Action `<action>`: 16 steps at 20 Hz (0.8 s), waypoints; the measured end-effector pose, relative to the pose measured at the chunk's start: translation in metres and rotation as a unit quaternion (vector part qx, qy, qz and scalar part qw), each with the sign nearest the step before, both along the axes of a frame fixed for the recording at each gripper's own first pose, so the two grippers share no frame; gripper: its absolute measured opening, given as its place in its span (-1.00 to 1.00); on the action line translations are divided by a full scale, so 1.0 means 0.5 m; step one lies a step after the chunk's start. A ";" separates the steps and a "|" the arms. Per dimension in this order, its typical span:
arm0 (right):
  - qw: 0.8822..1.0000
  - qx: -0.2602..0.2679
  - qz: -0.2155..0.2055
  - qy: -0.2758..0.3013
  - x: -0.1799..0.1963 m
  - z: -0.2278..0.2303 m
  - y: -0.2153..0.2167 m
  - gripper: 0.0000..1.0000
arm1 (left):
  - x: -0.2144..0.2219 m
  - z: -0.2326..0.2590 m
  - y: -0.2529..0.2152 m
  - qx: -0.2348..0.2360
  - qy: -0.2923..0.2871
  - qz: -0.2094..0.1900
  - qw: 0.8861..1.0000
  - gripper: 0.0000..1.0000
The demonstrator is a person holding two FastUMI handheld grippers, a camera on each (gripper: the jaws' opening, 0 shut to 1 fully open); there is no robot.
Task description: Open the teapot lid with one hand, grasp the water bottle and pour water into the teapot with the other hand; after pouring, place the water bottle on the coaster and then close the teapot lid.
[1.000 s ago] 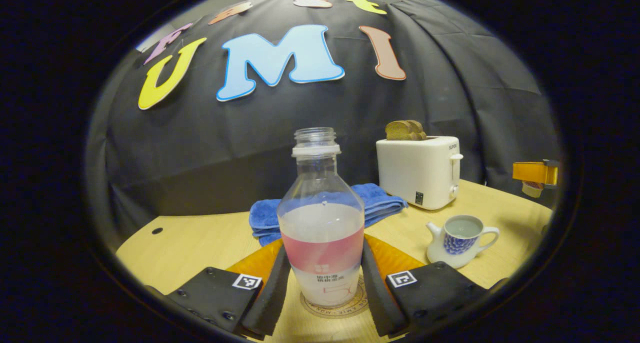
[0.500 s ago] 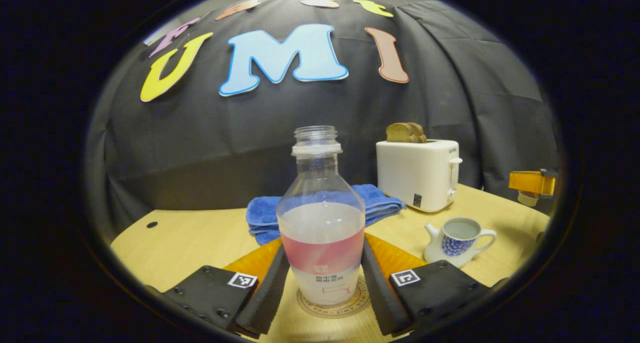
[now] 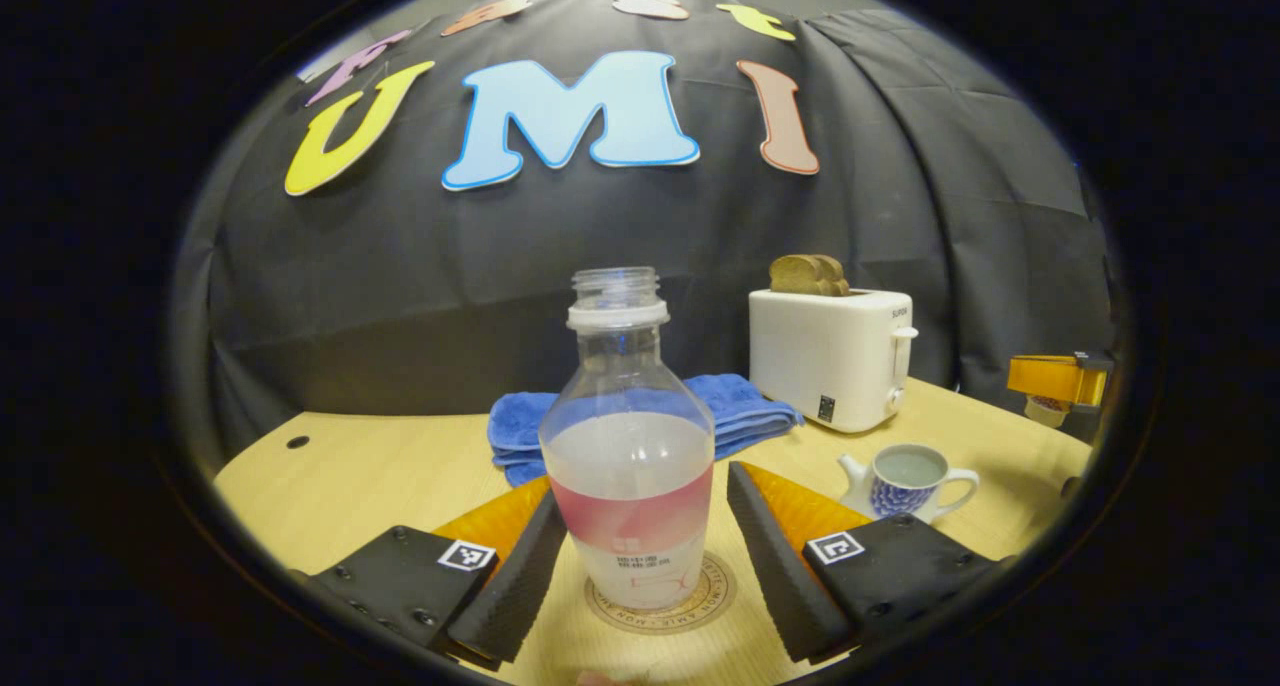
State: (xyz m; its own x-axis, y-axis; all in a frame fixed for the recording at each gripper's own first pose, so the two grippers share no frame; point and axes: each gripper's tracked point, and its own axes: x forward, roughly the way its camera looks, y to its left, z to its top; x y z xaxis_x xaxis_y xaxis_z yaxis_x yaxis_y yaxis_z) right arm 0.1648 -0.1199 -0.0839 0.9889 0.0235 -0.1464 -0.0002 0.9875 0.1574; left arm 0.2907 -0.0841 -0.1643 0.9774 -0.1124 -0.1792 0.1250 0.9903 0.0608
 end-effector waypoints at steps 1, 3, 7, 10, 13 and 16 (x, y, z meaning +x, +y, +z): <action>1.000 0.000 0.007 -0.004 0.001 0.008 0.011 -0.84 | -0.002 0.003 0.002 -0.006 0.001 0.001 1.000 1.00; 1.000 -0.003 0.019 -0.009 0.009 0.021 0.031 -0.85 | -0.010 0.007 0.003 -0.016 -0.001 0.001 1.000 1.00; 0.999 -0.005 0.051 -0.012 0.033 0.048 0.089 -0.84 | -0.019 0.017 0.021 -0.019 -0.005 0.004 1.000 1.00; 0.997 0.025 0.073 -0.011 0.063 0.070 0.136 -0.84 | -0.039 0.012 0.027 -0.030 -0.002 -0.003 1.000 1.00; 0.994 0.065 0.083 -0.001 0.102 0.075 0.176 -0.84 | -0.074 0.007 0.031 -0.044 0.000 -0.007 0.999 1.00; 0.995 0.069 0.075 0.011 0.133 0.066 0.195 -0.84 | -0.120 0.013 0.040 -0.044 -0.011 -0.009 0.999 1.00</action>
State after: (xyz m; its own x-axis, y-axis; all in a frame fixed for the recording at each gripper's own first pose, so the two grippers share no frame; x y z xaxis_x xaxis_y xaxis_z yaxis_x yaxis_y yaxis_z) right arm 0.2314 -0.0226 -0.0509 0.9694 0.1922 -0.1524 -0.1413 0.9454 0.2938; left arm 0.2309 -0.0640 -0.1580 0.9784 -0.1450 -0.1474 0.1432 0.9894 -0.0226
